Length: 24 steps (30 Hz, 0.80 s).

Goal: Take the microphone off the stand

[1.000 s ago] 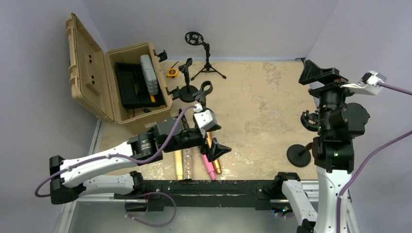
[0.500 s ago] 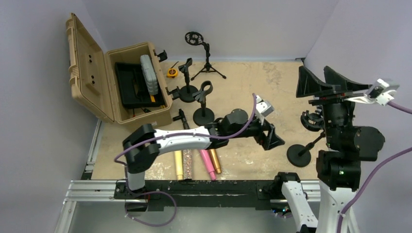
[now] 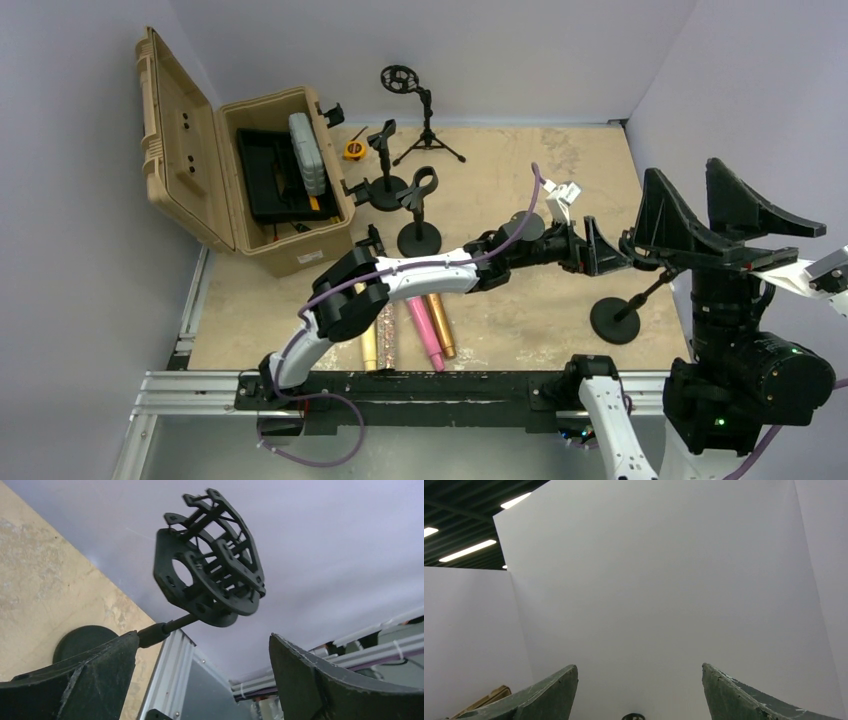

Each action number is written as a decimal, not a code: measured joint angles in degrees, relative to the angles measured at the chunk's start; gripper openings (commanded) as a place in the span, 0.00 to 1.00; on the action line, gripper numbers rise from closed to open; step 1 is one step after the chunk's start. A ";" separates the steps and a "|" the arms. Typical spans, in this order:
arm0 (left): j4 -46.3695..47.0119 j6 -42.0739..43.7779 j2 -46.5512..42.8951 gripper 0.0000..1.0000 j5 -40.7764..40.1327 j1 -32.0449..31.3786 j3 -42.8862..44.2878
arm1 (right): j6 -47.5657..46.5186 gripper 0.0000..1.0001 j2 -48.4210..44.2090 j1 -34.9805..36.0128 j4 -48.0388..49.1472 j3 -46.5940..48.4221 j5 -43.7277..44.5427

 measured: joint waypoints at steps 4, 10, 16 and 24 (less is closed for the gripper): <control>-0.83 -7.93 2.01 1.00 -1.18 0.70 2.01 | -0.02 0.91 0.00 0.24 -0.17 -0.04 0.37; -0.33 -18.58 6.88 1.00 -1.44 1.09 8.76 | -0.13 0.91 0.00 0.61 -0.15 -0.09 1.44; -1.31 -24.41 9.70 1.00 -1.01 0.94 13.70 | -0.46 0.92 -0.09 0.96 -0.15 -0.07 2.54; -1.97 -27.98 12.76 0.82 0.92 0.87 19.15 | -0.87 0.92 -0.09 1.42 -0.52 0.81 3.65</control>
